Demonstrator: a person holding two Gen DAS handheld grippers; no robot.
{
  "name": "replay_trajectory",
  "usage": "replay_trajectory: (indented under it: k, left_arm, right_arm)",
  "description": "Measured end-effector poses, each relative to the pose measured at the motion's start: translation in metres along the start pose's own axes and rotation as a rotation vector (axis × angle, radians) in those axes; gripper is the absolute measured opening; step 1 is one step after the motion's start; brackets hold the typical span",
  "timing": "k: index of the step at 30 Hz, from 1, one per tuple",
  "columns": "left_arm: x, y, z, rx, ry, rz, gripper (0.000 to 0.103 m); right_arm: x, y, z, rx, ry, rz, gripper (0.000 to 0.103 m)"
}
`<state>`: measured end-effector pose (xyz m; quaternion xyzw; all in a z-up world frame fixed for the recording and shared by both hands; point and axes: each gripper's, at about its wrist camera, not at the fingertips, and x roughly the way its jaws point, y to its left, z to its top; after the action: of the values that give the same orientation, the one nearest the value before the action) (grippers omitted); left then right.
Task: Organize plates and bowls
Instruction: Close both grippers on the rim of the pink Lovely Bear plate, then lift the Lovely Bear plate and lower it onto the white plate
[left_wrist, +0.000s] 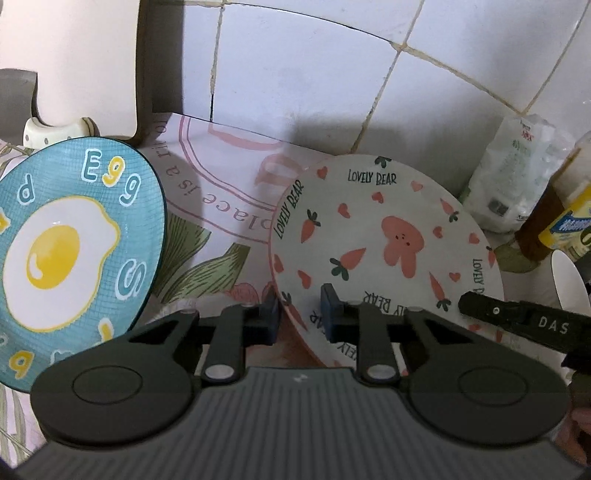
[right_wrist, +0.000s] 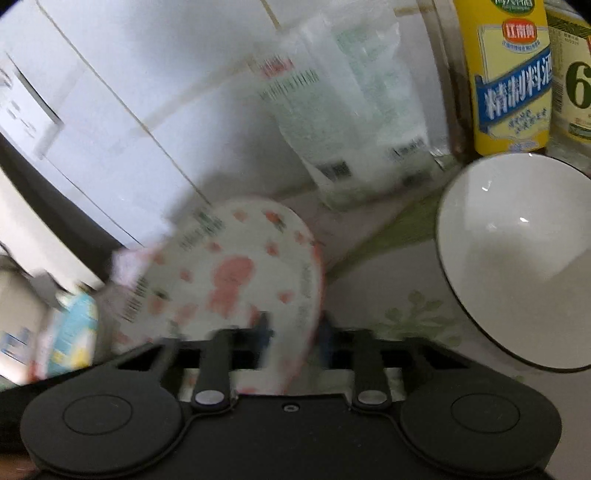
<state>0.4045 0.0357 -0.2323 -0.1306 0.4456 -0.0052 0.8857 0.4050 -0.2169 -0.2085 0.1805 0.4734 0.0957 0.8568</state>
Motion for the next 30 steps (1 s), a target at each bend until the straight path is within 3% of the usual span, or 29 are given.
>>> replay_trajectory:
  k: [6,9,12,17,30]
  left_arm:
    - [0.003,0.005,0.000,-0.053,-0.012,-0.023,0.022]
    - [0.002,0.002,0.003,-0.016,0.009,-0.022,0.021]
    - [-0.005,0.006,0.006,-0.041,0.038,-0.049,0.020]
    - [-0.029,-0.011,0.006,0.093,0.020,-0.021,0.020]
    - [-0.120,-0.037,0.003,0.213,0.021,-0.061,0.020]
  right_arm:
    - [0.005,-0.016,0.008,0.095,0.016,0.065,0.019]
    - [0.007,-0.019,0.012,0.132,0.034,0.073,0.017]
    - [0.001,-0.015,0.011,0.143,0.023,0.070,0.014]
    - [-0.021,0.001,0.008,0.063,0.002,0.031,0.015]
    - [-0.111,0.007,-0.011,0.050,-0.055,0.074,0.017]
